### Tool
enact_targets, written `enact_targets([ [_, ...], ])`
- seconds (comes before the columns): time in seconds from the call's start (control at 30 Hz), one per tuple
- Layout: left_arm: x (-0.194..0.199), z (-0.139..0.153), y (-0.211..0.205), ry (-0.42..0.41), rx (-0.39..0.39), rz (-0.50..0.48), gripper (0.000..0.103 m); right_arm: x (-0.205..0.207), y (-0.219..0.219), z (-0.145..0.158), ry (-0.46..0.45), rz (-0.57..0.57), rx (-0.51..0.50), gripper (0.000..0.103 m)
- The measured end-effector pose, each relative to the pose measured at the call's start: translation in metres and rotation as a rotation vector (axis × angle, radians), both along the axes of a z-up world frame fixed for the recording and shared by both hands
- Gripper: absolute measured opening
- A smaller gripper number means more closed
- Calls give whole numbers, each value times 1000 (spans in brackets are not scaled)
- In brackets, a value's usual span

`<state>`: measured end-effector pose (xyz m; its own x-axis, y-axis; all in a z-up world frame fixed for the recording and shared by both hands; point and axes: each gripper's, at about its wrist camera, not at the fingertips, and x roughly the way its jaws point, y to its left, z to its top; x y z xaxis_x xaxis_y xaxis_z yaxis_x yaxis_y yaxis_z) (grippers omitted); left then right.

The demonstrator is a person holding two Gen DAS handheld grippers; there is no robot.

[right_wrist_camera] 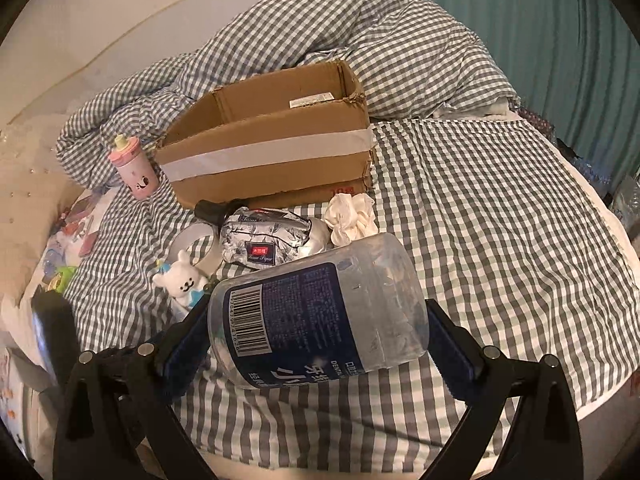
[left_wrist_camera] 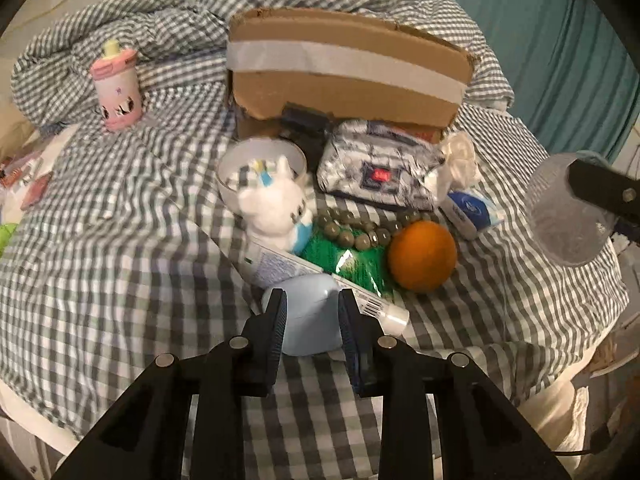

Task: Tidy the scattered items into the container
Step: 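Lower the water bottle and earbud case into the cardboard box, open both grippers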

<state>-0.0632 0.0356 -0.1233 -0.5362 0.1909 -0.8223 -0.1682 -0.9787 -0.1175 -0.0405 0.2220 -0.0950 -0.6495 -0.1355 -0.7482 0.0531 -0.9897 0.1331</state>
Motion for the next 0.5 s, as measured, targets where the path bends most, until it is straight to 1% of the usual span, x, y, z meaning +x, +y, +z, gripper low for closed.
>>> enact_targets([
  [0.03,-1,-3,-1,-4,3,5,27,2,1,1,1,1,0,98],
  [0.1,0,-6,-2,7,1,17,43,5,2,3,3,1,-2,97],
  [0.13,-3,-10,-4,3,-14,37,72,7,2,3,5,-3,-2,97],
  [0.17,-4,-14,-6,-4,-23,51,85,8,3,4,5,-5,-3,96],
  [0.23,-7,-21,-10,-26,-11,68,85,8,5,4,5,-5,-6,95],
  [0.27,-8,-24,-12,-44,17,63,83,8,5,4,5,-6,-7,95],
  [0.3,-7,-25,-13,-47,36,57,77,8,5,4,5,-6,-7,95],
  [0.33,-7,-26,-12,-44,45,52,57,8,5,4,4,-4,-6,95],
  [0.37,-7,-27,-10,-50,48,42,52,8,4,3,2,-2,-4,95],
  [0.5,-8,-28,-8,-49,47,43,52,9,2,0,-8,-2,4,94],
])
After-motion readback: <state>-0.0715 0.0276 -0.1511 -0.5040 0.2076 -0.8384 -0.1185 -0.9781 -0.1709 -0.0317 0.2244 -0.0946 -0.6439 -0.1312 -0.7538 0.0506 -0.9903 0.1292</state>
